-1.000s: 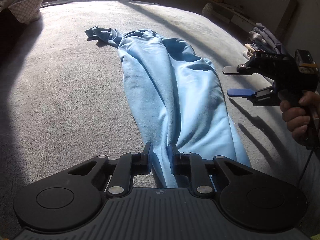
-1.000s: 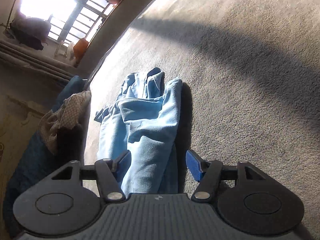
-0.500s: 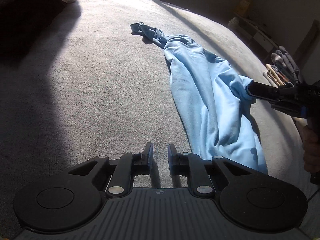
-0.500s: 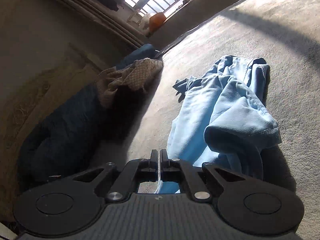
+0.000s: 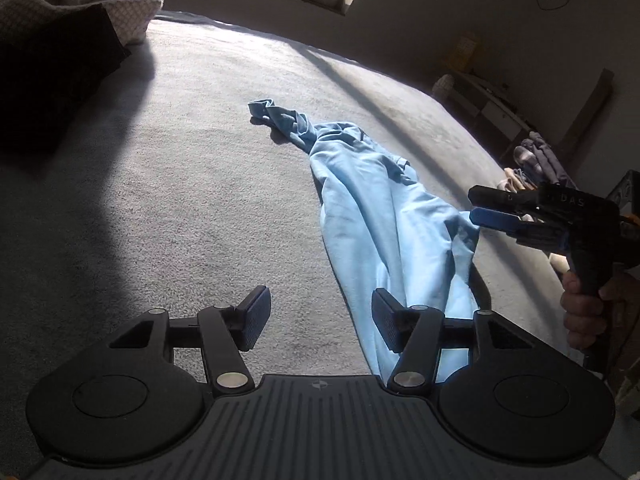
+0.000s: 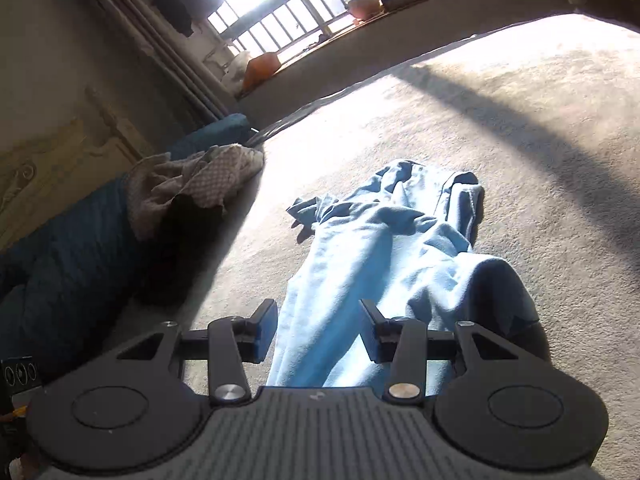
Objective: Fold clothes
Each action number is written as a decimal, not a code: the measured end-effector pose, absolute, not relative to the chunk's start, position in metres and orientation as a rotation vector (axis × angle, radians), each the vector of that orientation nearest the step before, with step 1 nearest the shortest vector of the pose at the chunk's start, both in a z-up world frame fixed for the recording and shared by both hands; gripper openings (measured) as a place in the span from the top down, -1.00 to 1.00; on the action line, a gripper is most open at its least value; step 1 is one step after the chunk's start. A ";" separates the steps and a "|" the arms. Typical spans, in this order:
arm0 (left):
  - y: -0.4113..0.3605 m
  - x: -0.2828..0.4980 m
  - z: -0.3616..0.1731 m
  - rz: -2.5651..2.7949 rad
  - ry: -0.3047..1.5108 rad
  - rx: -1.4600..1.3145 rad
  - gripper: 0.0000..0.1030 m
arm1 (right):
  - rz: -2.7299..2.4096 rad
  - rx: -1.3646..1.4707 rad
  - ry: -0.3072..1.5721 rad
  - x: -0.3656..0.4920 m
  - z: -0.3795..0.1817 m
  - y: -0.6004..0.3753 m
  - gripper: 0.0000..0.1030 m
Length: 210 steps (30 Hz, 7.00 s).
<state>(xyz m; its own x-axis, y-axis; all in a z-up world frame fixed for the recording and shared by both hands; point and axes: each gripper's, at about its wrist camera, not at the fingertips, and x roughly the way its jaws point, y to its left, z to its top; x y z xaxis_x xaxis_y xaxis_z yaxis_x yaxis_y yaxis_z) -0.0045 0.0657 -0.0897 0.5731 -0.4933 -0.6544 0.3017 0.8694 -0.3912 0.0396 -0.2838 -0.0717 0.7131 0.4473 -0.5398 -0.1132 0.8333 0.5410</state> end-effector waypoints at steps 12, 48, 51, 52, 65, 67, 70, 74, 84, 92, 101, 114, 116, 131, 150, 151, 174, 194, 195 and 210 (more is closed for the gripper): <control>0.010 -0.015 -0.124 -0.571 0.934 -0.061 -0.26 | 0.181 0.610 0.859 0.065 -0.130 -0.319 0.81; 0.165 -0.005 -0.093 -0.175 0.801 -0.354 -0.31 | 0.755 0.313 0.913 0.001 -0.047 -0.161 -0.19; 0.141 0.007 -0.092 -0.247 0.810 -0.310 -0.55 | 0.524 0.437 0.935 0.010 -0.062 -0.216 -0.21; 0.133 0.010 -0.092 -0.271 0.814 -0.293 -0.64 | 0.439 0.477 0.956 0.011 -0.072 -0.235 -0.23; 0.072 0.044 -0.100 -0.238 0.805 0.033 -0.73 | 0.217 0.483 0.889 0.074 -0.113 -0.268 0.30; 0.074 0.047 -0.105 -0.210 0.836 0.046 -0.70 | 0.222 0.450 0.873 0.073 -0.113 -0.265 0.90; 0.084 0.046 -0.101 -0.192 0.826 0.025 -0.64 | 0.279 0.389 0.788 0.053 -0.100 -0.263 0.93; 0.083 0.059 -0.075 -0.222 0.772 0.014 -0.64 | 0.384 0.288 0.678 0.028 -0.082 -0.254 0.93; -0.056 0.107 -0.037 -0.556 0.681 0.348 -0.74 | 0.730 -0.075 0.634 -0.015 -0.092 -0.175 0.93; -0.154 0.109 -0.084 -0.548 0.582 0.848 -0.64 | 0.780 -0.024 0.640 -0.024 -0.099 -0.190 0.93; -0.184 0.136 -0.113 -0.438 0.577 1.001 -0.58 | 0.841 0.009 0.634 -0.035 -0.100 -0.198 0.93; -0.116 0.133 -0.032 -0.607 0.696 0.554 -0.55 | 0.847 -0.004 0.619 -0.053 -0.086 -0.205 0.93; -0.116 0.118 -0.028 -0.682 0.696 0.590 -0.58 | 0.857 -0.013 0.621 -0.057 -0.085 -0.201 0.93; -0.130 0.093 -0.086 -0.578 0.706 1.000 -0.48 | 0.909 -0.117 0.609 -0.093 -0.073 -0.186 0.93; -0.012 0.097 0.048 0.097 0.241 0.369 -0.38 | 0.664 -0.147 0.509 -0.077 -0.039 -0.222 1.00; -0.005 0.092 0.059 0.116 0.207 0.346 -0.37 | 0.646 -0.171 0.495 -0.074 -0.035 -0.221 1.00; 0.021 0.004 0.163 0.146 -0.092 0.275 -0.36 | 0.841 0.171 0.280 -0.050 0.020 -0.190 -0.18; 0.041 -0.043 0.208 0.228 -0.288 0.250 -0.36 | 0.535 0.047 -0.006 -0.052 0.107 -0.206 0.96; 0.043 -0.046 0.212 0.236 -0.304 0.235 -0.36 | 0.518 0.026 -0.050 -0.057 0.121 -0.207 0.96; 0.054 -0.108 0.292 0.187 -0.551 0.113 -0.40 | 0.386 -0.130 -0.495 -0.143 0.250 -0.217 0.96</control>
<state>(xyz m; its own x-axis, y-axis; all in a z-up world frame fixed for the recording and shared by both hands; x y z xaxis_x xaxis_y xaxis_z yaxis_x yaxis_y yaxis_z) -0.1085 0.0545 0.2915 0.8356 0.1464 0.5295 -0.2068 0.9768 0.0563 -0.1431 -0.2166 0.2503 0.8095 0.3911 0.4378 -0.3289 0.9199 -0.2136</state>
